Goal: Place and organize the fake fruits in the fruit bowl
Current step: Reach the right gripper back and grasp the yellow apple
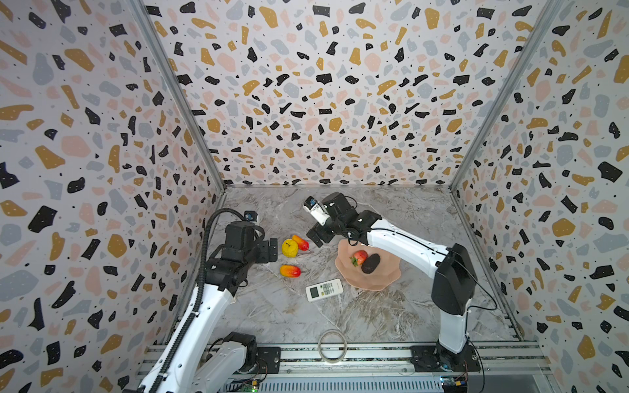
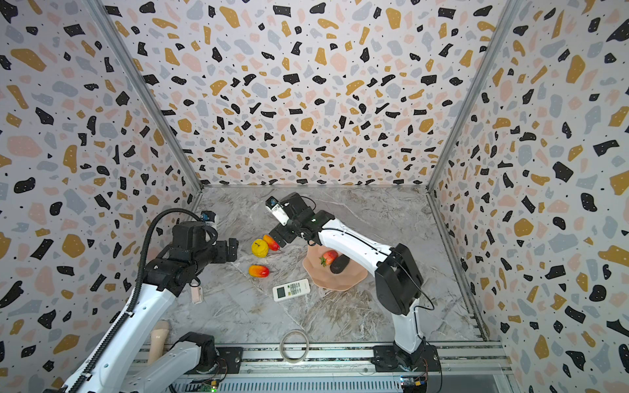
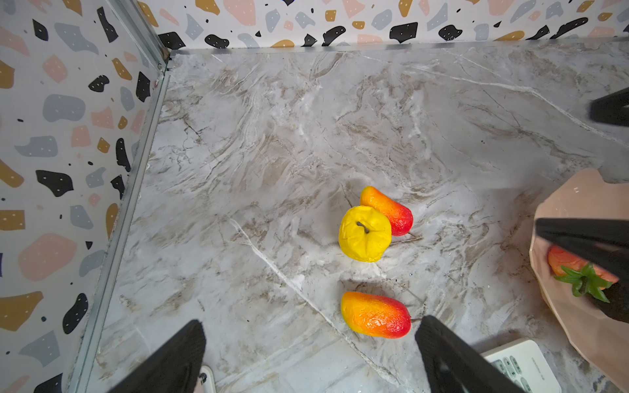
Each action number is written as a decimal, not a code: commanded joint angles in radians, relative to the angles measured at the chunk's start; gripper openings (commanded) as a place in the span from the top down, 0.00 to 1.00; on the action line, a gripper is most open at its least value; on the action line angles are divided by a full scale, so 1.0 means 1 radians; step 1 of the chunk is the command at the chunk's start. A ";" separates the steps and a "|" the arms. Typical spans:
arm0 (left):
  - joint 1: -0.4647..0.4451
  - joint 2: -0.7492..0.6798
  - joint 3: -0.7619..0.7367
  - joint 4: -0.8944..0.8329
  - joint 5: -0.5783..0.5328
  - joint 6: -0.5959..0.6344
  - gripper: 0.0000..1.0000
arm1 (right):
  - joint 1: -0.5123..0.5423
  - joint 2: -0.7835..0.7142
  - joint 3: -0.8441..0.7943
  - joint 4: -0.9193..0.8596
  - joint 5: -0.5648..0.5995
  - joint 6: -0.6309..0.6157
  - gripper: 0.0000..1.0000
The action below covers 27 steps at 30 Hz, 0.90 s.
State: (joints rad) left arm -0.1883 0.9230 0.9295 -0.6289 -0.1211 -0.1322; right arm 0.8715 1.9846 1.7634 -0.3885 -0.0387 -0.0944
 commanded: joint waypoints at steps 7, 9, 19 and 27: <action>-0.005 -0.007 0.020 0.003 0.010 -0.006 0.00 | 0.066 0.303 0.331 -0.060 -0.099 0.038 0.01; -0.005 -0.008 0.020 0.003 0.008 -0.006 0.01 | 0.072 0.343 0.363 -0.058 -0.112 0.047 0.01; -0.005 -0.010 0.019 0.005 0.005 -0.006 0.00 | 0.084 0.436 0.387 -0.033 -0.123 0.075 0.04; -0.005 -0.014 0.019 0.006 0.006 -0.005 0.00 | 0.094 0.445 0.380 -0.009 -0.105 0.085 0.20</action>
State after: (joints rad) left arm -0.1883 0.9203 0.9295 -0.6281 -0.1204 -0.1349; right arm 0.9573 2.4325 2.1143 -0.4107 -0.1463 -0.0219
